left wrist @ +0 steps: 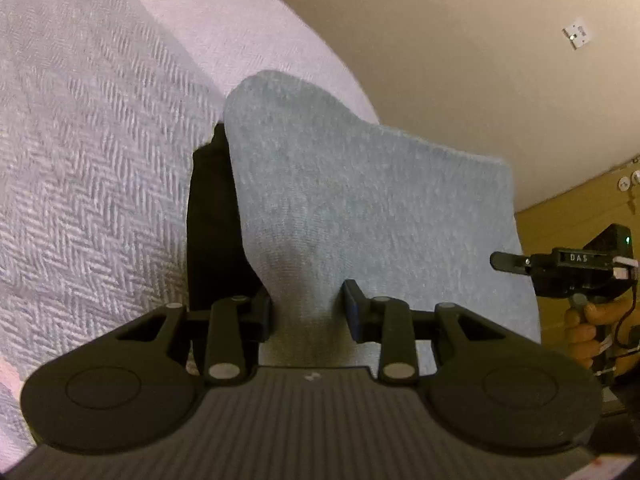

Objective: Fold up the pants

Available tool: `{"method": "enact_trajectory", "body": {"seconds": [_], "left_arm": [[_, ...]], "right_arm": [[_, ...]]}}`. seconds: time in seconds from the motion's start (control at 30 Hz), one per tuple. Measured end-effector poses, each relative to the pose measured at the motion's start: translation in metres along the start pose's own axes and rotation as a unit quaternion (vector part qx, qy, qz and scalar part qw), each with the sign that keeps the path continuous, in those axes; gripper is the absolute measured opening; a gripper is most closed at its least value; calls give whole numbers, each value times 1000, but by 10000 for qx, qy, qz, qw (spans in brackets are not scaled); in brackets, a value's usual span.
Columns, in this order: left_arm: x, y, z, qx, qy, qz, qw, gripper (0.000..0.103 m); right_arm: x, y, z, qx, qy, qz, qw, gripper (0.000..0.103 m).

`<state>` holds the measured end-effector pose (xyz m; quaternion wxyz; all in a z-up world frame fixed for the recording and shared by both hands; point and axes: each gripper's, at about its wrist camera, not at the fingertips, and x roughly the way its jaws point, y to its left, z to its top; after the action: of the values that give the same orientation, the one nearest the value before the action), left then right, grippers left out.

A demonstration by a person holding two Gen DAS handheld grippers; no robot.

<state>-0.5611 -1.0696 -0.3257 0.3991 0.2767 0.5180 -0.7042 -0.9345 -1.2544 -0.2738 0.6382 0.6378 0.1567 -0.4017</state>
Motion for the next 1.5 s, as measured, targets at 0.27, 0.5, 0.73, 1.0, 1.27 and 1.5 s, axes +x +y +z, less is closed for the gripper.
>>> {"method": "enact_trajectory", "body": {"seconds": [0.27, 0.5, 0.73, 1.0, 1.27, 1.5], "left_arm": [[6, 8, -20, -17, -357, 329, 9988, 37], [-71, -8, -49, -52, -1076, 928, 9898, 52], [-123, -53, -125, -51, -1433, 1558, 9773, 92], [-166, -109, -202, 133, -1414, 1774, 9738, 102], [-218, -148, -259, 285, -1651, 1960, 9662, 102], [-250, -163, -289, 354, -1781, 1945, 9640, 102]], "right_arm": [[-30, 4, -24, -469, -401, -186, 9979, 50], [-93, 47, -91, -1458, -1186, -768, 9792, 73], [-122, 91, -203, -1997, -1413, -1522, 9576, 80], [-153, 136, -297, -2078, -1511, -2037, 9447, 81], [-191, 181, -357, -2236, -1833, -2207, 9315, 81], [-212, 202, -401, -2194, -2045, -2216, 9279, 82]]}}
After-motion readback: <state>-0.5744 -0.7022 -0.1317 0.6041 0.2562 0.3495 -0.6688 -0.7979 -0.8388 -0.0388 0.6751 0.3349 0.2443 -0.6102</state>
